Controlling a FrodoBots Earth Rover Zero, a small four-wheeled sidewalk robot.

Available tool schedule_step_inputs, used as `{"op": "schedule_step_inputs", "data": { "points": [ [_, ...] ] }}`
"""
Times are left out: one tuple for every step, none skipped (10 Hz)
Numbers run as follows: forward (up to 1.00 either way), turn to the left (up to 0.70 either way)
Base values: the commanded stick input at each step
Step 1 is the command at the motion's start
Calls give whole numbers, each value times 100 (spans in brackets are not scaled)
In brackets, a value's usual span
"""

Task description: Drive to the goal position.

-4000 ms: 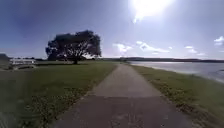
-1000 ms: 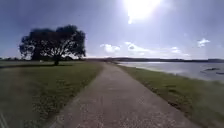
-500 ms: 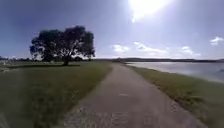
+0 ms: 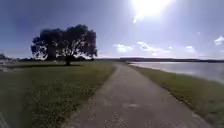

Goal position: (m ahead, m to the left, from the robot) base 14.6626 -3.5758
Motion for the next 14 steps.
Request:
{"op": "schedule_step_inputs", "data": {
  "points": [
    [70,-12],
    [70,-24],
    [70,1],
    [70,5],
    [70,5],
    [70,5],
    [70,5],
    [70,5],
    [70,5],
    [70,5],
    [70,5],
    [70,5],
    [70,5],
    [70,5]
  ]
}}
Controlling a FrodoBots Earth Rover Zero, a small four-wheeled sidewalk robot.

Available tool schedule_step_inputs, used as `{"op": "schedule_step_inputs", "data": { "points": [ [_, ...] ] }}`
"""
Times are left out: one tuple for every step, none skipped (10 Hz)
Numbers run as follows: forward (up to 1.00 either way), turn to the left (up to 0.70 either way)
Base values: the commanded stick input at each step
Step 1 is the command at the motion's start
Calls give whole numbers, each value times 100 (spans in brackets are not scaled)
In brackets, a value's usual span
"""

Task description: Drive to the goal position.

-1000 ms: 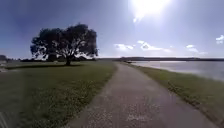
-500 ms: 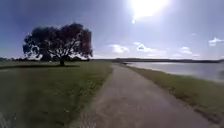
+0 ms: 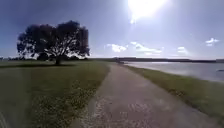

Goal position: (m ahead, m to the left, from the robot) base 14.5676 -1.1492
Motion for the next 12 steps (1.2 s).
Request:
{"op": "schedule_step_inputs", "data": {
  "points": [
    [70,5],
    [70,5],
    [70,5],
    [70,5],
    [70,5],
    [70,5],
    [70,5],
    [70,5],
    [70,-17],
    [70,5],
    [70,5],
    [70,5]
  ]
}}
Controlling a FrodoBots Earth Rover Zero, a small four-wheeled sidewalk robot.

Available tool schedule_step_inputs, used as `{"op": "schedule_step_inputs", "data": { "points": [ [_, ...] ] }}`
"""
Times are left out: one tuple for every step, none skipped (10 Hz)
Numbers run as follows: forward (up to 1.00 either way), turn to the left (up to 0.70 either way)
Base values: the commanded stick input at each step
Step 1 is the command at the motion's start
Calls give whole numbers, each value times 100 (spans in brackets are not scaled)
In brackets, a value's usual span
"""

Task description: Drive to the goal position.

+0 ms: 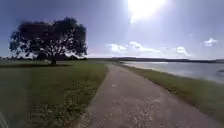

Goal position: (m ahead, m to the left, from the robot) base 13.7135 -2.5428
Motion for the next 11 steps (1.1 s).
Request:
{"op": "schedule_step_inputs", "data": {
  "points": [
    [70,5],
    [70,5],
    [70,5],
    [70,5],
    [70,5],
    [70,5],
    [70,5],
    [70,5],
    [70,5],
    [70,5],
    [70,5]
  ]
}}
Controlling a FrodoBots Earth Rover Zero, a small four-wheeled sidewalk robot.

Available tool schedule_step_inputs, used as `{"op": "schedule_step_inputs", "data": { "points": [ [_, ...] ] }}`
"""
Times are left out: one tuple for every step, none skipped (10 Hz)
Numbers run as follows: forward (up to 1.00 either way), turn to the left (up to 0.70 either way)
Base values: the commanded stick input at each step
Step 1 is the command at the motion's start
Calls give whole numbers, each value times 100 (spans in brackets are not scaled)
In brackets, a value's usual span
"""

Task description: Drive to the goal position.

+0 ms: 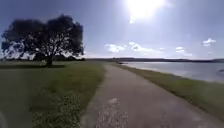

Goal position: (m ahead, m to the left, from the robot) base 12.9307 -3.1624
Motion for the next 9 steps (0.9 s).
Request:
{"op": "schedule_step_inputs", "data": {
  "points": [
    [70,5],
    [70,5],
    [70,5],
    [70,5],
    [70,5],
    [70,5],
    [70,5],
    [70,5],
    [70,5]
  ]
}}
